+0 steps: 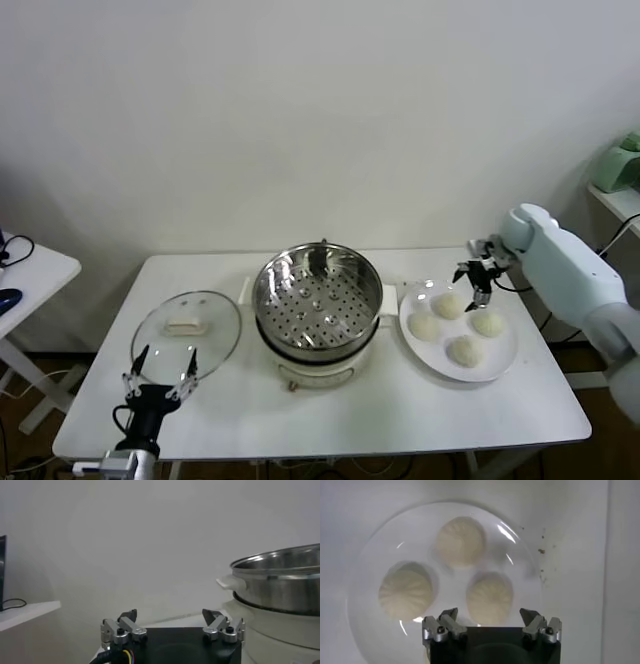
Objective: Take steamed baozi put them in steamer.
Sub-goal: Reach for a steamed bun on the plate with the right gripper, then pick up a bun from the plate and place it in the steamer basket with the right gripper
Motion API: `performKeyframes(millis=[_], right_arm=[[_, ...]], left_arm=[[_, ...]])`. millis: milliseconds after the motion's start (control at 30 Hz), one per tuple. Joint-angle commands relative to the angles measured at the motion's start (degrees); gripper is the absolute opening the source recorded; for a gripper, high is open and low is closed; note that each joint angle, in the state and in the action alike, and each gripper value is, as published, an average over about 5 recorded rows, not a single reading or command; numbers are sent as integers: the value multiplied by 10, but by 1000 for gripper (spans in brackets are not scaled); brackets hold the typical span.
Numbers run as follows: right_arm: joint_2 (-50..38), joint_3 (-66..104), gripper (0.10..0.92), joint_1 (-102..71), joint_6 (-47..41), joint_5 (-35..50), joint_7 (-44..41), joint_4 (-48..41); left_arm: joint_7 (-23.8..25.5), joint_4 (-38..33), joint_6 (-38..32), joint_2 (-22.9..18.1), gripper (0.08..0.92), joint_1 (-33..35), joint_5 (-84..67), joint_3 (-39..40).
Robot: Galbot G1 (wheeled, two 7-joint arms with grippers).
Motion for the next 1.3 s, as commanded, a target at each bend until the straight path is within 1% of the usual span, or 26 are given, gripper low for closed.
performKeyframes(millis=[33,333,733,833,1000,1067,1300], right_arm=[[43,30,823,-15,17,-79,30,-50],[55,56,823,-25,28,-107,70,-66],[70,68,822,-26,27,-125,68,-76],[71,73,808,-27,26,-131,68,-79],[73,82,730,-28,26,-139,68,-83],[73,83,711,-29,26,-140,68,-83],[73,88,704,-32,27,-139,68,-80]], left_arm=[[-2,5,1,0,823,-1,0,0],[-3,11,0,-2,823,-1,0,1],[-5,15,0,-3,823,-2,0,0],[-6,15,0,-3,823,-2,0,0],[-7,16,0,-3,823,-1,0,-1],[-7,15,0,-3,823,-1,0,-1],[-7,14,1,-4,823,-1,0,-1]])
